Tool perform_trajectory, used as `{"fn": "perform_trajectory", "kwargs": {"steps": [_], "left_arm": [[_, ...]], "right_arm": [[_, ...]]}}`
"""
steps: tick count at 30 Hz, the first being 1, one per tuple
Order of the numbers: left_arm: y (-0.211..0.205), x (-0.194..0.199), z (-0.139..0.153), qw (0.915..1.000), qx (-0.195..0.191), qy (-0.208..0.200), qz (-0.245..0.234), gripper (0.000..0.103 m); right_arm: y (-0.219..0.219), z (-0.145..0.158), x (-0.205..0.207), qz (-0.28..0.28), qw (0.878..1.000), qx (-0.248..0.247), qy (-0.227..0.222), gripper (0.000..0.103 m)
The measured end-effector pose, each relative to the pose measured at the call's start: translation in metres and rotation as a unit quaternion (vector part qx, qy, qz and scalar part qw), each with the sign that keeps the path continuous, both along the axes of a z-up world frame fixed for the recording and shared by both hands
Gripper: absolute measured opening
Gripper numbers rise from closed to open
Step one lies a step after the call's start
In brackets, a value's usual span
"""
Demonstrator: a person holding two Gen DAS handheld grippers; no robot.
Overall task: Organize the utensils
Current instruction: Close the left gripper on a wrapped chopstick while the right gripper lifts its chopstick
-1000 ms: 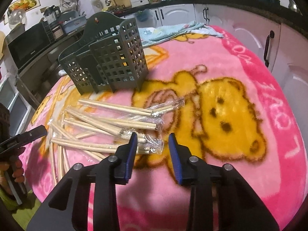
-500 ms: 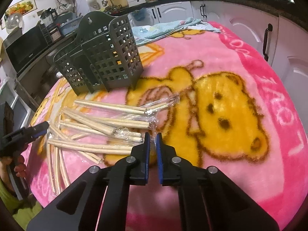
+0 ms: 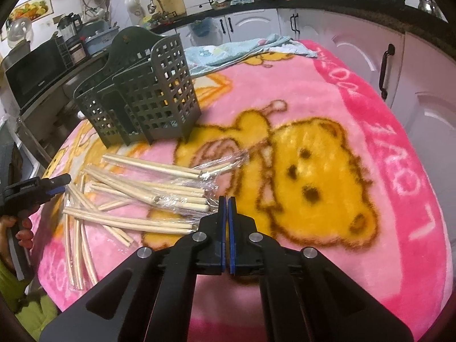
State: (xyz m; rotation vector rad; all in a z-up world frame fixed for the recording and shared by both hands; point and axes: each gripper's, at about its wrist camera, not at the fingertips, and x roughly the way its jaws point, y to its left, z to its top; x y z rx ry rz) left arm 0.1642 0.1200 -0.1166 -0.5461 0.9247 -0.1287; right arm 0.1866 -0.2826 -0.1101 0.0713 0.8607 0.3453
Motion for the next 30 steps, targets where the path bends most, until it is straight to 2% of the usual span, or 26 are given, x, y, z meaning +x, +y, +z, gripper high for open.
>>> {"fn": "perform_trajectory", "kwargs": {"steps": [2,7,12,16,18,21,24,30], "left_arm": [[0.004,0.003,-0.001,1.0000,-0.007,0.003,-0.001,0.011],[0.011,0.005,-0.001,0.9997,-0.023,0.001,-0.007,0.006],[0.019,0.002,0.006,0.9993,-0.034,-0.008,-0.014,0.005],[0.026,-0.001,0.010,0.9983,-0.054,-0.015,-0.018,0.004],[0.031,-0.001,0.010,0.9967,-0.077,-0.015,-0.022,0.005],[0.034,-0.001,0.009,0.9960,-0.085,-0.014,-0.022,0.005],[0.037,0.000,0.004,0.9941,-0.106,-0.009,-0.021,0.010],[0.044,0.002,-0.001,0.9937,-0.111,-0.005,-0.013,0.010]], "right_arm": [[-0.002,0.003,0.000,-0.003,1.000,-0.004,-0.003,0.001],[-0.003,0.011,-0.002,-0.006,1.000,-0.011,-0.014,0.001],[-0.004,0.026,-0.006,-0.008,0.999,-0.022,-0.032,0.001],[-0.003,0.035,-0.008,-0.011,0.998,-0.029,-0.046,0.001],[-0.002,0.038,-0.009,-0.011,0.998,-0.031,-0.049,0.001],[0.002,0.040,-0.011,-0.010,0.998,-0.034,-0.053,0.001],[0.005,0.043,-0.014,-0.007,0.998,-0.034,-0.056,0.001],[0.010,0.051,-0.020,-0.003,0.997,-0.035,-0.068,0.001]]}}
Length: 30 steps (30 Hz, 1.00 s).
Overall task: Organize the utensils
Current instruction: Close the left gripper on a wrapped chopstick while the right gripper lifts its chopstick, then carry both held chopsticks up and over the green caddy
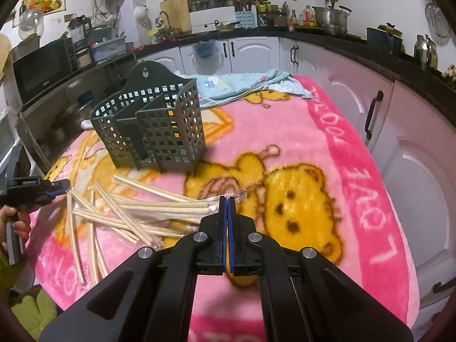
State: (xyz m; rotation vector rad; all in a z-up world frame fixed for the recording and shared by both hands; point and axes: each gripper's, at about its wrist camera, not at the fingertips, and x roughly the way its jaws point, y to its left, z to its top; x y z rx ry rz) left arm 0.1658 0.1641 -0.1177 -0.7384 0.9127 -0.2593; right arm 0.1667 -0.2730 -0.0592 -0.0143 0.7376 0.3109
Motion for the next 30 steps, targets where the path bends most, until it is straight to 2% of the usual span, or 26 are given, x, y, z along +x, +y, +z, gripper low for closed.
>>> {"fn": "perform_trajectory", "kwargs": {"steps": [2,10,13,16,20,30], "left_arm": [[0.003,0.000,0.000,1.0000,-0.002,-0.001,0.002,0.004],[0.012,-0.006,0.024,0.9990,0.027,-0.032,0.012,0.003],[0.012,-0.010,0.049,0.9964,0.055,-0.062,0.016,0.003],[0.009,-0.012,0.071,0.9937,0.068,-0.088,0.010,0.003],[-0.012,-0.013,0.105,0.9870,0.099,-0.126,-0.011,0.003],[-0.069,-0.007,0.175,0.9696,0.117,-0.203,-0.070,0.002]], "right_arm": [[0.001,0.003,-0.002,0.002,1.000,0.001,-0.004,0.001],[0.009,0.031,-0.009,0.017,0.999,-0.001,-0.037,0.001],[0.014,0.045,-0.013,0.030,0.998,-0.003,-0.055,0.001],[0.022,0.061,-0.017,0.047,0.996,-0.008,-0.075,0.001],[0.032,0.084,-0.020,0.066,0.993,-0.011,-0.098,0.001],[0.054,0.131,-0.026,0.099,0.984,-0.018,-0.144,0.001]]}}
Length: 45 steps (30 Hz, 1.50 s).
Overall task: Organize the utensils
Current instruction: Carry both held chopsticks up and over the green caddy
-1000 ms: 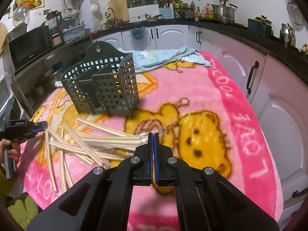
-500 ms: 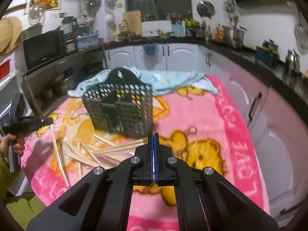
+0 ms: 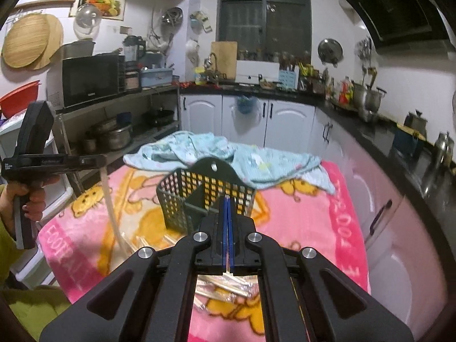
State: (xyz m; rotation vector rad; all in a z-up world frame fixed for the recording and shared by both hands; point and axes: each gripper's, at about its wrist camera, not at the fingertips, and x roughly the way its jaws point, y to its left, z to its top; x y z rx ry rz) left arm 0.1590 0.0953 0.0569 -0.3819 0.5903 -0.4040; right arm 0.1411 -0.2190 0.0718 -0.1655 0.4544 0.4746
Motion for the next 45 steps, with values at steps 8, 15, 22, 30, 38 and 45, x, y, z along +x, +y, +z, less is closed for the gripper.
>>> {"fn": "perform_trajectory", "kwargs": {"steps": [8,15,22,30,38,45], "left_arm": [[-0.035,0.012,0.052,0.9978,0.014,-0.060,-0.025,0.002],[-0.048,0.024,0.097,0.9938,0.031,-0.106,-0.014,0.002],[-0.048,0.038,0.126,0.9895,0.045,-0.136,0.014,0.002],[-0.047,0.056,0.135,0.9839,0.076,-0.155,0.048,0.002],[-0.045,0.074,0.113,0.9816,0.101,-0.148,0.066,0.002],[-0.042,0.088,0.079,0.9845,0.109,-0.120,0.067,0.002]], "right_arm": [[0.007,0.041,-0.004,0.004,0.999,0.000,-0.037,0.001],[0.011,0.080,-0.005,0.011,0.997,0.010,-0.073,0.001],[0.020,0.109,-0.001,0.023,0.994,0.018,-0.104,0.001],[0.024,0.122,0.021,0.008,0.993,0.013,-0.114,0.001],[0.024,0.109,0.053,-0.014,0.996,0.000,-0.092,0.001],[0.028,0.084,0.076,-0.026,0.998,-0.014,-0.064,0.001]]}}
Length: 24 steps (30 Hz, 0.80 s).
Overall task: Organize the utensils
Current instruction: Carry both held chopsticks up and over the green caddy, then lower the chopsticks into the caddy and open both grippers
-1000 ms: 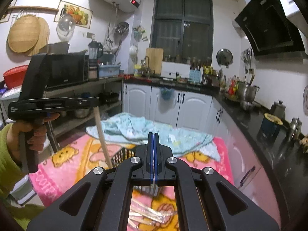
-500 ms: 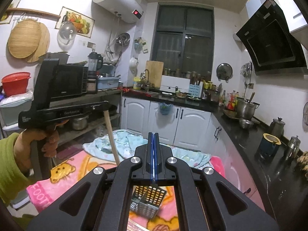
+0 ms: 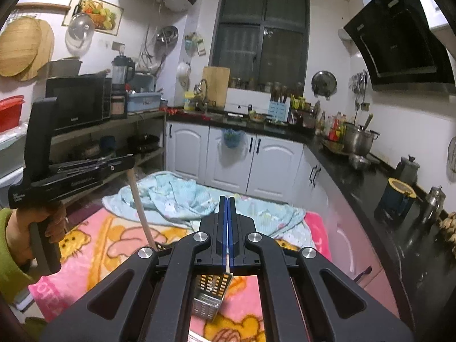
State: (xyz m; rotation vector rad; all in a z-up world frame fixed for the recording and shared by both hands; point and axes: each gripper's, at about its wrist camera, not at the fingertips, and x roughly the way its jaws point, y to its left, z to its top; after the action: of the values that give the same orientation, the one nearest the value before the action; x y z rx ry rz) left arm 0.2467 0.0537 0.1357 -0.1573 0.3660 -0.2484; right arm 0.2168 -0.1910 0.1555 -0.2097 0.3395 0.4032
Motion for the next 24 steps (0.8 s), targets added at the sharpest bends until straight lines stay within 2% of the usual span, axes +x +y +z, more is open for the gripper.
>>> {"fn": "perform_trajectory", "kwargs": {"steps": [13,15,17,18,19,21,23,24], "left_arm": [[-0.003,0.008,-0.047,0.9989,0.003,0.047,-0.004,0.003],[-0.003,0.009,-0.051,0.9987,0.003,0.051,-0.004,0.008],[-0.001,0.007,-0.053,0.9986,0.001,0.053,-0.002,0.026],[0.000,0.005,-0.054,0.9986,0.001,0.052,-0.001,0.031],[0.000,0.004,-0.054,0.9987,0.001,0.051,0.000,0.040],[0.002,0.000,-0.054,0.9989,0.000,0.047,0.002,0.048],[0.005,-0.005,-0.053,0.9991,-0.003,0.042,0.007,0.064],[0.006,-0.008,-0.052,0.9992,-0.004,0.038,0.011,0.069]], "right_arm": [[0.009,-0.045,0.019,-0.006,0.998,0.002,0.058,0.001],[0.009,-0.050,0.021,-0.009,0.998,0.002,0.063,0.001],[0.010,-0.055,0.022,-0.012,0.998,0.000,0.067,0.003],[0.009,-0.057,0.022,-0.014,0.998,0.001,0.069,0.010],[0.009,-0.058,0.023,-0.017,0.997,0.001,0.069,0.022],[0.008,-0.061,0.020,-0.024,0.998,0.001,0.065,0.033],[0.006,-0.063,0.016,-0.026,0.998,0.000,0.061,0.037],[0.005,-0.064,0.015,-0.028,0.998,-0.001,0.059,0.041]]}}
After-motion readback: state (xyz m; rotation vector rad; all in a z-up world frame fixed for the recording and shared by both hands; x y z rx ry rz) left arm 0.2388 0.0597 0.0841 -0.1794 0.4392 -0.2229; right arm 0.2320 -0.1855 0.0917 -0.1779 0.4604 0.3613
